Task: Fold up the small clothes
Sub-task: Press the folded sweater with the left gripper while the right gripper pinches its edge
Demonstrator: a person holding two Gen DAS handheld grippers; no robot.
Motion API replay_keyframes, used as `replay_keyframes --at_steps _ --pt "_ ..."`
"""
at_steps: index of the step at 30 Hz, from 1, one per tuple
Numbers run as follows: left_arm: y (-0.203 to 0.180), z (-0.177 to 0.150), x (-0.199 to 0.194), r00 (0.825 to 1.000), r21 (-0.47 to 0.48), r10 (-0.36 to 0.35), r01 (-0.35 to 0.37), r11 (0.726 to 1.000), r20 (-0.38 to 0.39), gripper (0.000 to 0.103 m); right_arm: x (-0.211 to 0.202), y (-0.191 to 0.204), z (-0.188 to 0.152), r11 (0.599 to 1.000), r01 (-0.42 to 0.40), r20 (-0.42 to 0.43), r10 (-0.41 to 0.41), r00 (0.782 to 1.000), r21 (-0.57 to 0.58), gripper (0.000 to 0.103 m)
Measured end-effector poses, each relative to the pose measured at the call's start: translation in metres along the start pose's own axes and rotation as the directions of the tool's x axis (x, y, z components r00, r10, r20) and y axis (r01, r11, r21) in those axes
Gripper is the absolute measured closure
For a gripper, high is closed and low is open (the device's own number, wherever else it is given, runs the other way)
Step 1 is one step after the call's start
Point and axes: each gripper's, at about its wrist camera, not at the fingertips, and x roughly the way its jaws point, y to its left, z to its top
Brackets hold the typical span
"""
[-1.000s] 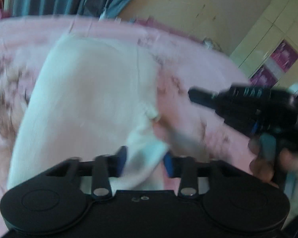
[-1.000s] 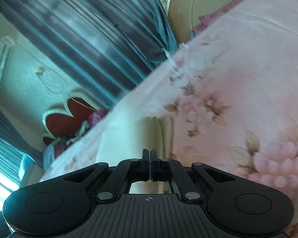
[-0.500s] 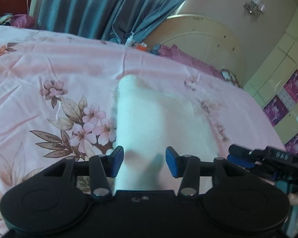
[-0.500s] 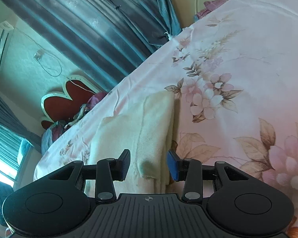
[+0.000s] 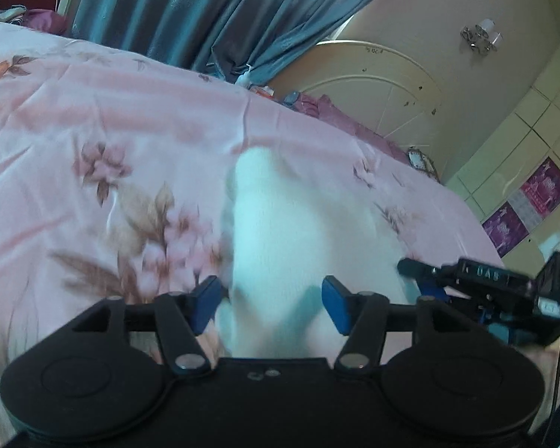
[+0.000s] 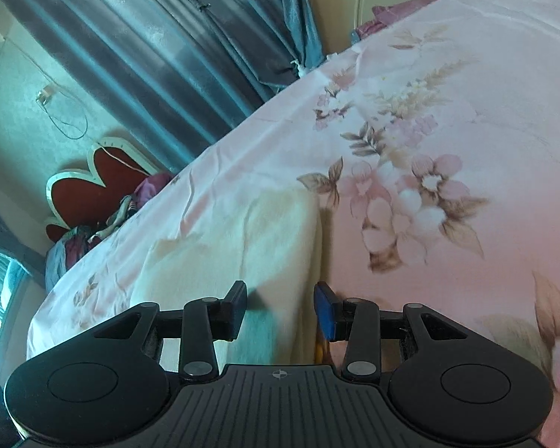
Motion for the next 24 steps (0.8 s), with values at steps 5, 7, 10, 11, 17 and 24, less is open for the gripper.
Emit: replay_keyframes --at_steps 5,7,10,11,17,24 --pt "0.01 0.003 0.017 1.0 -0.053 0.002 -0.004 0.999 -0.021 0.066 0.003 0.025 0.004 0.985 0.005 0.045 0.003 0.999 -0.172 0.088" --pt "0.006 -0.003 0.019 0.998 -0.013 0.051 -0.051 0.999 -0.023 0.065 0.007 0.029 0.004 0.975 0.033 0.041 -0.024 0.999 -0.22 0.088" --pt "0.005 -0.005 0.021 0.997 -0.028 0.074 -0.074 0.997 -0.026 0.062 0.026 0.018 -0.001 0.967 0.103 -0.021 -0.111 0.994 -0.234 0.088" --pt "0.005 -0.004 0.022 0.997 -0.032 0.078 -0.079 0.996 -0.03 0.061 0.026 0.012 -0.002 0.972 0.092 -0.021 -0.099 0.995 -0.218 0.088" --pt "0.011 -0.008 0.01 0.999 -0.067 0.053 -0.052 0.996 0.002 0.068 0.018 0.024 -0.002 0.966 0.021 0.011 -0.019 1.0 -0.258 0.088" --pt "0.01 -0.006 0.01 0.994 -0.033 0.099 -0.101 0.994 -0.033 0.053 0.027 0.018 -0.002 0.969 0.082 -0.016 -0.089 0.996 -0.232 0.087"
